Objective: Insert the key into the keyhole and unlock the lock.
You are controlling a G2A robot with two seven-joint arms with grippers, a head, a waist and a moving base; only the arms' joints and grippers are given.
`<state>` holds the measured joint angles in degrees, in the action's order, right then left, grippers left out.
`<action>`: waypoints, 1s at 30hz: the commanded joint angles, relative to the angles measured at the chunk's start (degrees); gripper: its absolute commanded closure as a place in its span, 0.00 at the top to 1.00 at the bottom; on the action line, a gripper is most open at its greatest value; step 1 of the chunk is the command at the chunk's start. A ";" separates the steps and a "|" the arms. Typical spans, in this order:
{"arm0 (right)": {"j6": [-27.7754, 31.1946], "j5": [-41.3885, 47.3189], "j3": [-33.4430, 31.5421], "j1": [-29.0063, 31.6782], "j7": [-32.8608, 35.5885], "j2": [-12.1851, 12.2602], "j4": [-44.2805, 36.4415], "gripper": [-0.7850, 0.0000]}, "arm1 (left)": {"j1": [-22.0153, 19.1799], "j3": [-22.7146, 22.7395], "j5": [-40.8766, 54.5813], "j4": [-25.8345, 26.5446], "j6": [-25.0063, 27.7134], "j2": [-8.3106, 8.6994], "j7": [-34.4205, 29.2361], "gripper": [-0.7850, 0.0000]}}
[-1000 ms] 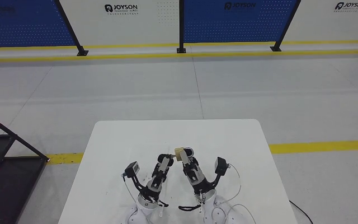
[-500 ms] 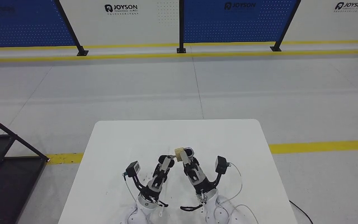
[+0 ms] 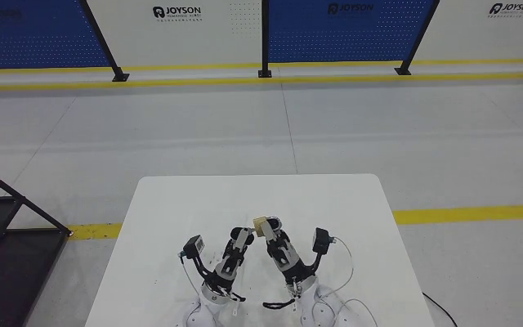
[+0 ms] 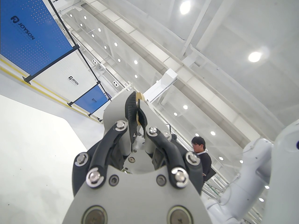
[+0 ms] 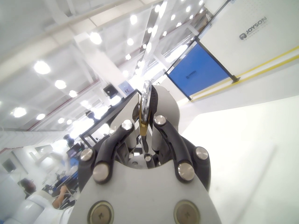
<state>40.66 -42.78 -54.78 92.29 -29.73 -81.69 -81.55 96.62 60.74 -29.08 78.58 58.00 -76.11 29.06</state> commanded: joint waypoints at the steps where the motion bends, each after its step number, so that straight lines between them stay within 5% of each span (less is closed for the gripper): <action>1: -0.03 -0.06 0.01 -0.01 0.11 0.01 0.02 0.00 | -0.07 0.09 -0.30 -0.18 0.00 -0.05 0.06 0.00; 15: -0.45 -0.72 0.02 0.23 1.30 0.16 -0.18 0.00 | -0.10 1.38 -7.41 -0.87 -0.75 -0.65 3.01 0.00; 30: -0.56 1.24 -0.83 0.93 3.84 0.58 -1.28 0.00 | -0.21 1.85 -27.21 -2.20 -7.70 -1.69 16.59 0.00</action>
<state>40.21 -41.69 -55.55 93.14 -25.99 -81.13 -82.74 96.51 62.64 -54.66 76.53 51.23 -77.75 44.46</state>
